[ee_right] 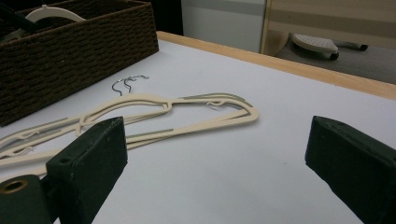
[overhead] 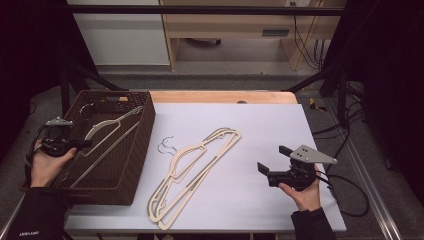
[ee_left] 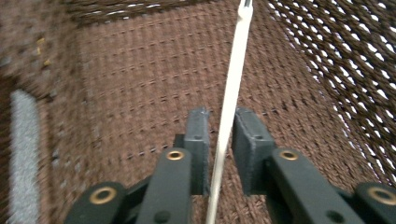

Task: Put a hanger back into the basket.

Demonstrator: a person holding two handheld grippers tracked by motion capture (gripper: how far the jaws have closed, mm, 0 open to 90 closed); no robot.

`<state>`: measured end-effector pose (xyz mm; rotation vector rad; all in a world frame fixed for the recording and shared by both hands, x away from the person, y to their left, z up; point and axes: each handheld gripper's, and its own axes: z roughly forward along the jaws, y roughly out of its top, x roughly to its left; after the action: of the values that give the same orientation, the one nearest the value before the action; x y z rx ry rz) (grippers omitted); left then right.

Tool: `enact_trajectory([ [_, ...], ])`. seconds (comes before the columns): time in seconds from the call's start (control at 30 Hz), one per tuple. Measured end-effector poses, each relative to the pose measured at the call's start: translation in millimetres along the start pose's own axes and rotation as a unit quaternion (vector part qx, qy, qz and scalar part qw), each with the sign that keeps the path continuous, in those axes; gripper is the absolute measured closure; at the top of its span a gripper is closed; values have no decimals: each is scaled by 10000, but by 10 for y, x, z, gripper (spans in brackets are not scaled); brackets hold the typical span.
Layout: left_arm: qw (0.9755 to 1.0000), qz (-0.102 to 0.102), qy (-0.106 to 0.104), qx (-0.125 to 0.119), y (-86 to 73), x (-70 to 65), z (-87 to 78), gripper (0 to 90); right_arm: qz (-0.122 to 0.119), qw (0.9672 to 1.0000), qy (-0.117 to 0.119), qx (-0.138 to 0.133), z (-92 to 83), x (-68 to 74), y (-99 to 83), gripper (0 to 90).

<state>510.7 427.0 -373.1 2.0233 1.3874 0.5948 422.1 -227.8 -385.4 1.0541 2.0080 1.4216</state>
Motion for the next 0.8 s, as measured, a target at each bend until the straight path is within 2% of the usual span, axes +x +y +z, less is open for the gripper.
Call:
enact_trajectory([
  [0.03,10000,57,45,-34,-4,22,-25,714,0,10000,2,2,1,1,0,57],
  [0.13,9998,-69,140,-156,-32,12,-120,632,2,10000,-2,0,2,0,0,57],
  [0.17,9994,-154,162,-264,-39,-10,-152,595,7,10000,-4,-2,2,0,1,57],
  [0.33,9976,-189,77,-659,-37,-142,-334,429,18,10000,-4,-12,-1,0,1,57],
  [0.5,9941,4,-247,-1052,-1,-388,-471,282,57,10000,-5,-50,-20,-5,12,56],
  [0.6,9899,160,-520,-1310,26,-583,-516,192,70,10000,11,-70,-32,-11,17,56],
  [0.7,9866,254,-744,-1432,45,-784,-530,119,71,9999,17,-78,-35,-6,18,56],
  [0.8,9825,307,-1003,-1537,44,-977,-526,98,68,9999,27,-86,-36,-2,20,55],
])
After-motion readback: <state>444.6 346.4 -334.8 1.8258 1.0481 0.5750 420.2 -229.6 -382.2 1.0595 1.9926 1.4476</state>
